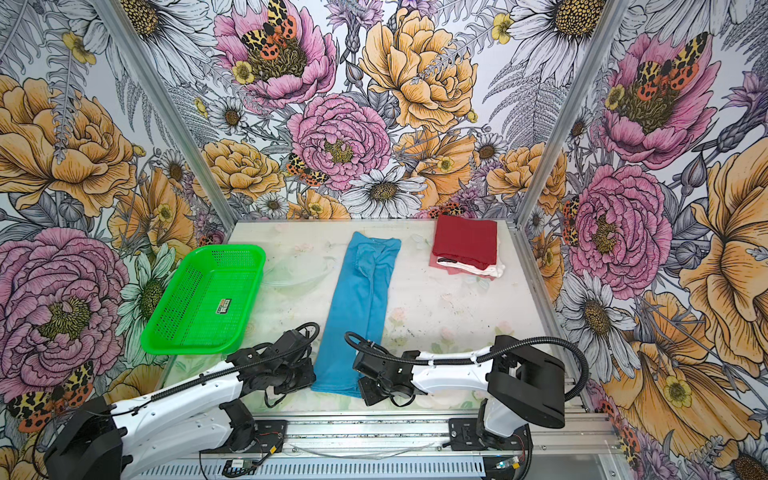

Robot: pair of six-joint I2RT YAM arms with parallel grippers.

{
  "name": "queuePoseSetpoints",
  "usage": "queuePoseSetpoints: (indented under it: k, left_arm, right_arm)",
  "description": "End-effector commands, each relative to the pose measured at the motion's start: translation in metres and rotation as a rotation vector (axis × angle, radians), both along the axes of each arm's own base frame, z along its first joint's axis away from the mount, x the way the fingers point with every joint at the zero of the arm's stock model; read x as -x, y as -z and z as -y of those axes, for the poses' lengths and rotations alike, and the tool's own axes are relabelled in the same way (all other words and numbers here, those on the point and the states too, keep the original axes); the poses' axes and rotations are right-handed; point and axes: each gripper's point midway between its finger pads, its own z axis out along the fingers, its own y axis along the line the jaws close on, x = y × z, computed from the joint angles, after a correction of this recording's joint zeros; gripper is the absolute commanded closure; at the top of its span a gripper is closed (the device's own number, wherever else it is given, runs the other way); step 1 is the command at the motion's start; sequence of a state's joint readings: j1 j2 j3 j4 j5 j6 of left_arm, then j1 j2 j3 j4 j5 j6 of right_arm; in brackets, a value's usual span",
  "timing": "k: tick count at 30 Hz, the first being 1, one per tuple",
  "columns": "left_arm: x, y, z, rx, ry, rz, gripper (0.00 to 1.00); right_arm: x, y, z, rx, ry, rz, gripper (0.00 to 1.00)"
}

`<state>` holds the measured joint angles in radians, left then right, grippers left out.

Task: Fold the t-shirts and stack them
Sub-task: 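Release the strip and move both grippers to its near end, then grip the strip's near end with both grippers and fold it farther away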

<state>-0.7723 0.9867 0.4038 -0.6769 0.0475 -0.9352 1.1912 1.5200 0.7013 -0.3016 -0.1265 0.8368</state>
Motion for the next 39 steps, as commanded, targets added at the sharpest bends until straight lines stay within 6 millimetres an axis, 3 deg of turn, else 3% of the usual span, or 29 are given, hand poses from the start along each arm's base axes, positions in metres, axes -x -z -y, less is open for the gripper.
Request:
queuePoseSetpoints:
  k: [1,4,8,11,15,20,24,28,32,39]
  left_arm:
    - [0.009,0.010,-0.012,-0.052,0.004,-0.030,0.90]
    - [0.012,0.010,-0.010,-0.041,0.009,-0.038,0.96]
    - [0.017,0.008,-0.005,-0.017,0.023,-0.039,1.00]
    - [0.007,-0.011,0.008,0.039,0.045,0.016,1.00]
    - [-0.014,-0.038,0.024,0.084,0.070,0.082,1.00]
    - [-0.048,-0.055,0.048,0.120,0.135,0.106,1.00]
    - [-0.092,-0.075,0.063,0.133,0.156,0.168,1.00]
    - [-0.140,-0.091,0.067,0.127,0.148,0.223,1.00]
    - [-0.186,-0.102,0.062,0.122,0.118,0.257,1.00]
    - [-0.237,-0.087,0.064,0.141,0.110,0.212,1.00]
  right_arm:
    - [0.000,0.004,0.003,0.010,0.020,0.003,0.91]
    - [0.004,0.003,0.010,0.006,0.033,-0.009,0.99]
    - [0.014,-0.005,0.018,-0.030,0.030,-0.030,1.00]
    - [0.019,-0.021,0.018,-0.092,0.010,-0.030,1.00]
    - [0.004,-0.055,0.012,-0.206,0.040,0.006,1.00]
    - [-0.047,-0.090,0.023,-0.307,0.190,0.056,1.00]
    - [-0.098,-0.100,0.038,-0.327,0.298,0.090,1.00]
    - [-0.151,-0.097,0.054,-0.319,0.378,0.112,1.00]
    - [-0.194,-0.090,0.052,-0.330,0.398,0.101,1.00]
    - [-0.255,-0.072,0.051,-0.345,0.443,0.050,1.00]
